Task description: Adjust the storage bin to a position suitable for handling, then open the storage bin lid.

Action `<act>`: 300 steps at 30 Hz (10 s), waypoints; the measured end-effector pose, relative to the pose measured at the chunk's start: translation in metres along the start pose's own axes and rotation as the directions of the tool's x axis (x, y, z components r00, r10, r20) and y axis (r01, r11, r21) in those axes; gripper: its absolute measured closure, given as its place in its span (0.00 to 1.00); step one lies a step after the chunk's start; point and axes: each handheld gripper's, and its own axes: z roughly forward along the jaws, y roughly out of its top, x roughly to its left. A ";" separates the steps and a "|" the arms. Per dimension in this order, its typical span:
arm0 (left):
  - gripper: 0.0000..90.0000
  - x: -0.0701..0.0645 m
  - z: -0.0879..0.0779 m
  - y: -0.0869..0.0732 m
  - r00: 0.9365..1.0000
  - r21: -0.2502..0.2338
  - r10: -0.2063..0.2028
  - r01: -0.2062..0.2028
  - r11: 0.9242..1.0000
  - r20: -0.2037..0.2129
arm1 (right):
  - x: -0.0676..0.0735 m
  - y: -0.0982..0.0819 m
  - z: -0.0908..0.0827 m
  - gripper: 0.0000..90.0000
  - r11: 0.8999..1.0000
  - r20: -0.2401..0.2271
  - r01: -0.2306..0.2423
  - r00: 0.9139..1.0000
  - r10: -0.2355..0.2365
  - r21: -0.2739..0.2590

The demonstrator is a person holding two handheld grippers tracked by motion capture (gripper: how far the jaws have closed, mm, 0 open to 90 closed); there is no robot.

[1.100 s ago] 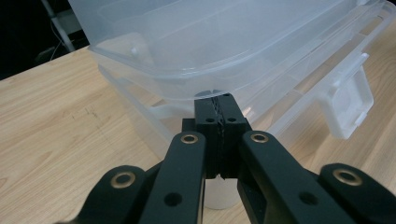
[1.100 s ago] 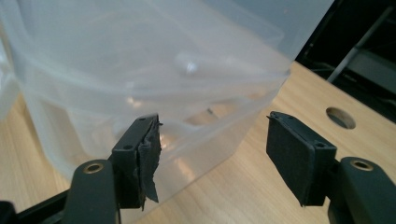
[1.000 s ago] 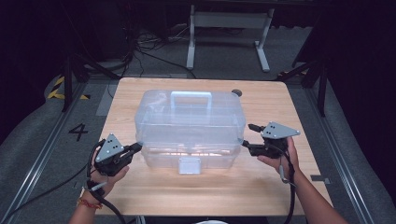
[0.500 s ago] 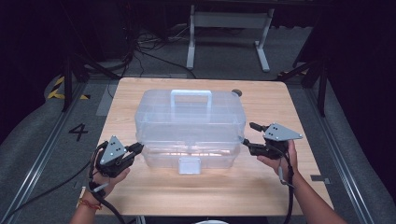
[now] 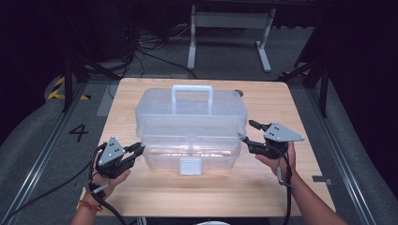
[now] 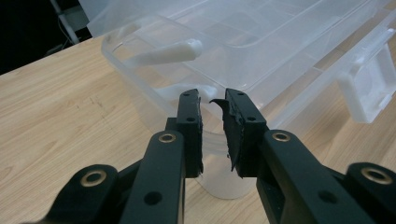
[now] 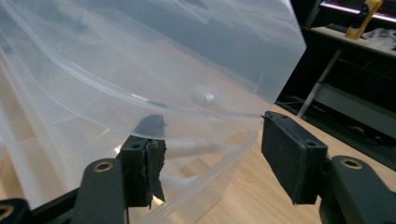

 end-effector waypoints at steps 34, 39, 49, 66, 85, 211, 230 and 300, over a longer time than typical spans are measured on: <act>0.83 0.005 0.005 -0.001 0.999 -0.009 -0.042 0.042 0.999 0.006 | 0.003 0.036 0.015 0.72 0.994 0.173 0.051 0.984 -0.033 -0.101; 0.82 0.006 0.006 -0.001 0.999 -0.008 -0.047 0.047 0.999 0.007 | 0.001 0.041 0.017 0.74 0.995 0.187 0.025 0.982 -0.006 -0.101; 0.81 0.006 0.008 -0.001 0.999 -0.005 -0.050 0.050 0.999 0.009 | -0.007 0.055 0.026 0.77 0.993 0.239 0.018 0.971 0.009 -0.113; 0.78 0.008 0.009 -0.001 0.999 -0.007 -0.043 0.043 0.999 0.011 | -0.022 0.071 0.040 0.80 0.990 0.251 -0.078 0.962 0.106 -0.121; 0.73 0.008 0.004 0.000 0.999 -0.010 -0.033 0.033 0.999 0.001 | -0.040 0.084 0.052 0.80 0.993 0.234 -0.080 0.967 0.099 -0.088; 0.21 0.018 0.016 -0.081 0.991 0.301 -0.130 0.127 0.945 -0.010 | -0.137 0.096 0.167 0.90 0.967 0.238 -0.216 0.955 0.179 0.138; 0.21 0.019 0.017 -0.081 0.992 0.304 -0.124 0.118 0.945 0.002 | -0.148 0.081 0.191 0.89 0.952 0.245 -0.246 0.949 0.198 0.183; 0.21 0.020 0.018 -0.080 0.993 0.303 -0.116 0.112 0.946 -0.005 | -0.148 0.060 0.184 0.89 0.941 0.238 -0.196 0.962 0.131 0.274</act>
